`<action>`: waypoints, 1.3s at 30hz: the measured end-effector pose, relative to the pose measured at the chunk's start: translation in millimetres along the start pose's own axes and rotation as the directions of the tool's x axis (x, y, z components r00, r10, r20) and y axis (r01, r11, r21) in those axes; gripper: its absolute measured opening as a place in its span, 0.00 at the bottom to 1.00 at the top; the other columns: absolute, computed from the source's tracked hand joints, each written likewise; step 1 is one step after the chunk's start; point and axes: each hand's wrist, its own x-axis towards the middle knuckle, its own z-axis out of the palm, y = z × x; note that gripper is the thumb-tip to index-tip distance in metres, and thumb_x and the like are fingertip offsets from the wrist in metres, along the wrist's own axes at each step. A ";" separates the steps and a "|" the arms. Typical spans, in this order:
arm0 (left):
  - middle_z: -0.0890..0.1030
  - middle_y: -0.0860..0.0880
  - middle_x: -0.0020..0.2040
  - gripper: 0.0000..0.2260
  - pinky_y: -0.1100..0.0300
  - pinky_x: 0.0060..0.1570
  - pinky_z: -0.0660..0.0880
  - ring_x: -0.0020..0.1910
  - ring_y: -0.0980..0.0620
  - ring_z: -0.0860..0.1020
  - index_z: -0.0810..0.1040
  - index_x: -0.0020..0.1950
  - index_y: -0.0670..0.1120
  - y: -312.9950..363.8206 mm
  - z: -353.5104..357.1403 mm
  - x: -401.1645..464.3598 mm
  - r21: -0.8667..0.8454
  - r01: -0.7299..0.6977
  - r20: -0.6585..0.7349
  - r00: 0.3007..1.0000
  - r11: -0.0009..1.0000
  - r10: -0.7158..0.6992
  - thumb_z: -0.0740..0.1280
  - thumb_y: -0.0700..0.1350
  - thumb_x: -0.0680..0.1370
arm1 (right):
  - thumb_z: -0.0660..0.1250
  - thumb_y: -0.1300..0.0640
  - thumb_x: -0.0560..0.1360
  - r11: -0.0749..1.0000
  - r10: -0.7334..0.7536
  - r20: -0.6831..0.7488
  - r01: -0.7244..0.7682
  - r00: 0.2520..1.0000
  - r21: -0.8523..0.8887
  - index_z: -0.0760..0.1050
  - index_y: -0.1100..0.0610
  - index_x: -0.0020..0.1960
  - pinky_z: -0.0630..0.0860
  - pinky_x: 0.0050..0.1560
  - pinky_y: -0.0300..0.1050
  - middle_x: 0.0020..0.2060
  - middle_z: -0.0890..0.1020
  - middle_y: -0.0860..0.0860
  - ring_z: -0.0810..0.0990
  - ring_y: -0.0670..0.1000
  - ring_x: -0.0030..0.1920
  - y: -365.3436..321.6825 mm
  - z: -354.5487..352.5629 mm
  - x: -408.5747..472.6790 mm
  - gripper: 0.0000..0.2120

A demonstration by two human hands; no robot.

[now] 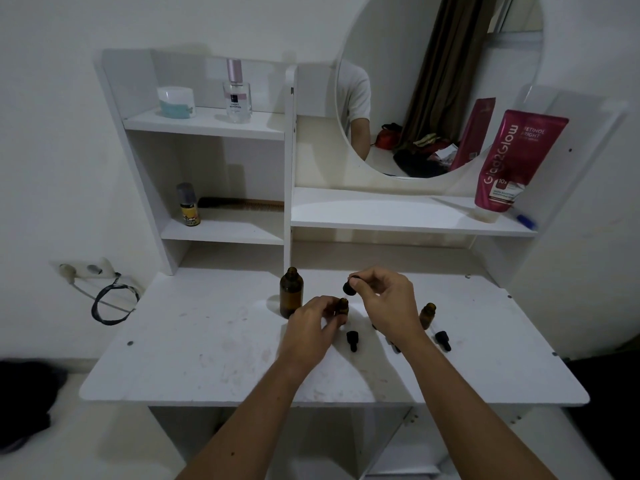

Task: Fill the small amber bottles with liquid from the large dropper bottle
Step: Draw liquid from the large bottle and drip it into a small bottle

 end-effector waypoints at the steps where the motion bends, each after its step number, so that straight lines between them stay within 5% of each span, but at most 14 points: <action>1: 0.83 0.55 0.57 0.12 0.59 0.60 0.79 0.55 0.57 0.81 0.81 0.63 0.50 0.1 -0.2 -0.2 0.002 0.000 0.001 1.000 1.000 0.000 0.71 0.48 0.80 | 0.73 0.63 0.78 1.000 0.000 -0.005 0.000 1.000 0.001 0.86 0.56 0.45 0.77 0.50 0.29 0.40 0.88 0.44 0.86 0.40 0.44 -0.5 0.8 0.4 0.05; 15: 0.84 0.56 0.58 0.18 0.60 0.59 0.79 0.55 0.61 0.81 0.79 0.67 0.49 0.6 -15.1 -16.7 -0.161 0.071 -0.059 0.995 0.984 -0.081 0.73 0.50 0.78 | 0.73 0.56 0.79 0.994 -0.056 -0.057 0.061 0.997 0.086 0.85 0.53 0.57 0.80 0.57 0.40 0.48 0.88 0.45 0.87 0.44 0.52 -33.0 -20.6 0.9 0.07; 21: 0.85 0.57 0.46 0.13 0.59 0.49 0.82 0.45 0.58 0.83 0.83 0.57 0.49 -17.8 -53.9 -31.0 -0.273 0.099 -0.152 0.978 0.957 -0.145 0.78 0.48 0.74 | 0.73 0.60 0.79 0.965 -0.078 -0.058 0.090 0.995 0.245 0.84 0.56 0.57 0.79 0.54 0.32 0.48 0.89 0.47 0.87 0.42 0.52 -57.6 -14.7 6.9 0.07; 25: 0.82 0.57 0.50 0.18 0.61 0.48 0.80 0.48 0.57 0.81 0.79 0.57 0.51 -31.9 -75.0 -23.1 -0.230 0.148 -0.246 0.948 0.962 -0.204 0.80 0.50 0.71 | 0.72 0.60 0.80 0.949 -0.122 -0.046 0.130 0.992 0.287 0.84 0.56 0.57 0.79 0.58 0.33 0.50 0.88 0.46 0.86 0.43 0.54 -68.1 2.9 14.3 0.07; 30: 0.80 0.56 0.61 0.26 0.60 0.58 0.78 0.57 0.54 0.79 0.76 0.67 0.49 -38.3 -72.1 -7.4 -0.283 0.195 -0.147 0.959 0.939 -0.243 0.79 0.49 0.72 | 0.71 0.60 0.80 0.936 -0.136 -0.049 0.145 0.989 0.321 0.84 0.56 0.57 0.79 0.59 0.35 0.51 0.88 0.47 0.86 0.44 0.55 -76.9 23.0 25.5 0.07; 39: 0.83 0.57 0.53 0.18 0.64 0.56 0.77 0.54 0.58 0.80 0.79 0.61 0.54 -41.8 -70.0 -3.6 -0.256 0.165 -0.137 0.969 0.953 -0.205 0.78 0.47 0.73 | 0.72 0.61 0.80 0.961 -0.138 0.037 0.125 0.990 0.247 0.84 0.56 0.56 0.80 0.59 0.35 0.49 0.88 0.46 0.86 0.44 0.53 -71.0 43.9 35.6 0.06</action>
